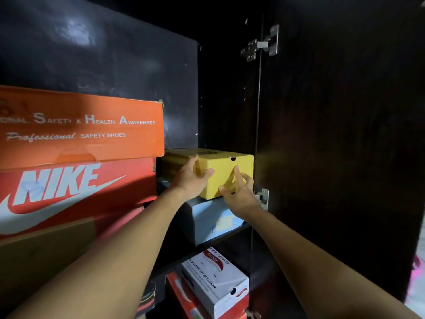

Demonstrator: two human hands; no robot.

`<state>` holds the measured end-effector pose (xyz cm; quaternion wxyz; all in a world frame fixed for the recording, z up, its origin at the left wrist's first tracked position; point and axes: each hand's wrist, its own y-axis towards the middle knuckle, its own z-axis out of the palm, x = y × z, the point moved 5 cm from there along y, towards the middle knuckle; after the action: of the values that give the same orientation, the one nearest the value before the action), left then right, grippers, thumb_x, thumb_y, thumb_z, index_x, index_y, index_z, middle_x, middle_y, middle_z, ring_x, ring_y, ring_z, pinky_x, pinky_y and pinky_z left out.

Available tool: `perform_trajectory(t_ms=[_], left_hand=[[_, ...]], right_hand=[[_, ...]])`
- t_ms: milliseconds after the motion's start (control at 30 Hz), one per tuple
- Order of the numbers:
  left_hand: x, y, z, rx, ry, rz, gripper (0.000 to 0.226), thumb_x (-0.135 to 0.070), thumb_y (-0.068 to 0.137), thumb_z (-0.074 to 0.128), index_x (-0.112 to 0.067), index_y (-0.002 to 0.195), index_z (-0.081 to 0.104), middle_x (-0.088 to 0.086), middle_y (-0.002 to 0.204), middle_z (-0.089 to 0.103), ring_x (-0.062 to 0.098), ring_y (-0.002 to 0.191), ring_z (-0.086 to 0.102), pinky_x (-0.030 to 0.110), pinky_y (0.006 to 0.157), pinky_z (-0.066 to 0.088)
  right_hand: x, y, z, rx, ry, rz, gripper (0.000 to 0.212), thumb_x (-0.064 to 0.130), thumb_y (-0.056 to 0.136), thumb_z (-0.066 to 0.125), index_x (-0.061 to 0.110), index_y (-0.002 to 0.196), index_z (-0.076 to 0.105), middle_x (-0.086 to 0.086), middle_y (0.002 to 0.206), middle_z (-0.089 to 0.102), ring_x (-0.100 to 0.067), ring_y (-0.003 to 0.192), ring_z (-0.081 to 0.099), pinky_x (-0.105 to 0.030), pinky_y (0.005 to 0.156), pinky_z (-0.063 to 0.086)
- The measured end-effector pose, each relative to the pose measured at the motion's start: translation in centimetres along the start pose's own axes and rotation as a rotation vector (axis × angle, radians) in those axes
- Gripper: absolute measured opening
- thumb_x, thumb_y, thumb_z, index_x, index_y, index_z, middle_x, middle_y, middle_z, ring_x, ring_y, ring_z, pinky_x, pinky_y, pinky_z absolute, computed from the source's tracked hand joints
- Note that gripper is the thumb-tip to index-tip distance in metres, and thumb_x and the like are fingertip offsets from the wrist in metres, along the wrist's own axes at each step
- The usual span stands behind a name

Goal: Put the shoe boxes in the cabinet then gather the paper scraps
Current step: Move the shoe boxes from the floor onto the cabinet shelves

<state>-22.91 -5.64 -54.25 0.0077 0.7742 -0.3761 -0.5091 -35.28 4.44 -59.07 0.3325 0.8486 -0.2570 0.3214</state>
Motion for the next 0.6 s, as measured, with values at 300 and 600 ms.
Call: perform_trajectory(t_ms=[300,600], left_hand=[[-0.2,-1.0,0.9,-0.050,0.059,-0.084,0.068,-0.035,0.098,0.052,-0.025,0.155,0.016,0.009,0.150,0.043,0.029,0.132,0.046,0.031,0.102,0.039],[-2.2,-13.9,7.8,-0.133,0.036,0.102,0.058,-0.036,0.093,0.057,-0.018,0.145,0.039,0.010,0.144,0.049,0.027,0.133,0.045,0.033,0.105,0.036]], right_hand=[[-1.3,-2.8,-3.7,0.057,-0.083,-0.063,0.064,0.038,0.100,0.053,0.033,0.156,0.022,-0.002,0.160,0.026,-0.025,0.141,0.037,-0.042,0.110,0.039],[-10.5,-19.4,-10.7,-0.145,-0.058,-0.086,0.046,0.040,0.097,0.057,0.029,0.141,0.050,0.005,0.140,0.051,-0.013,0.129,0.051,-0.042,0.105,0.047]])
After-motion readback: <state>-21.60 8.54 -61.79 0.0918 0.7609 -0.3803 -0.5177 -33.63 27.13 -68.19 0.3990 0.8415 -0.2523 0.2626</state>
